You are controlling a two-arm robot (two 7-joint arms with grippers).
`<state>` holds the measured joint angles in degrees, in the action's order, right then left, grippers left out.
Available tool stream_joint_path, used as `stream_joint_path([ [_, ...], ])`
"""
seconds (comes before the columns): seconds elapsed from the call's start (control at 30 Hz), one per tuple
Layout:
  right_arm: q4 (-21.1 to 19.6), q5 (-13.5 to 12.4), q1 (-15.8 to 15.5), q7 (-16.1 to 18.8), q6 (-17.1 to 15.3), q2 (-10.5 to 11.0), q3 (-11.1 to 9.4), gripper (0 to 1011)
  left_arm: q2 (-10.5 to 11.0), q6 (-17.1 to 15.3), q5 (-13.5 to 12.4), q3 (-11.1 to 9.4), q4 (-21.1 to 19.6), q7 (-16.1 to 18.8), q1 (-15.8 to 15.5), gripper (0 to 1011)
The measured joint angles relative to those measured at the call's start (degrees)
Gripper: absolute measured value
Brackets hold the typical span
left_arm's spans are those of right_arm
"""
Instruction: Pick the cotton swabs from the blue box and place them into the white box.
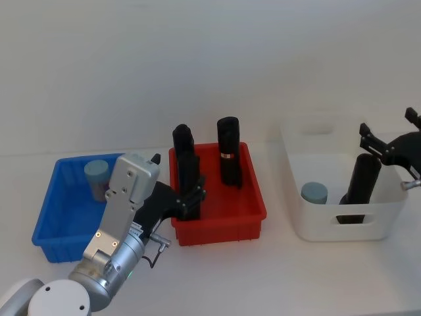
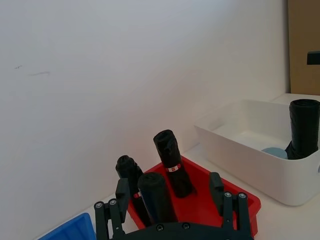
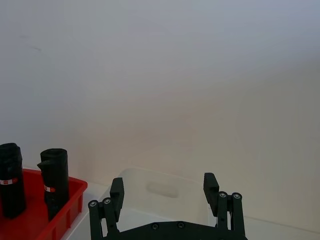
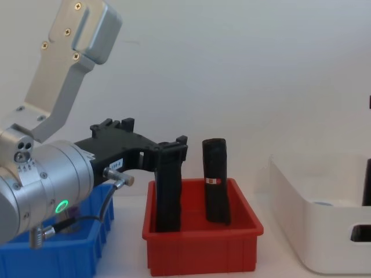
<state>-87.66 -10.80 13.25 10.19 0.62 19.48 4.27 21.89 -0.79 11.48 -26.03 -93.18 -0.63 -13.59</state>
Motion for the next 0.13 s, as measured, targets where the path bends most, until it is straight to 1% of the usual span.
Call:
stream_joint_path([
  [0.13, -0.14, 0.00, -0.04, -0.03, 0.02, 0.02, -0.03, 1002, 0.00, 0.00, 0.00, 0.00, 0.00, 0.00, 0.00, 1004],
])
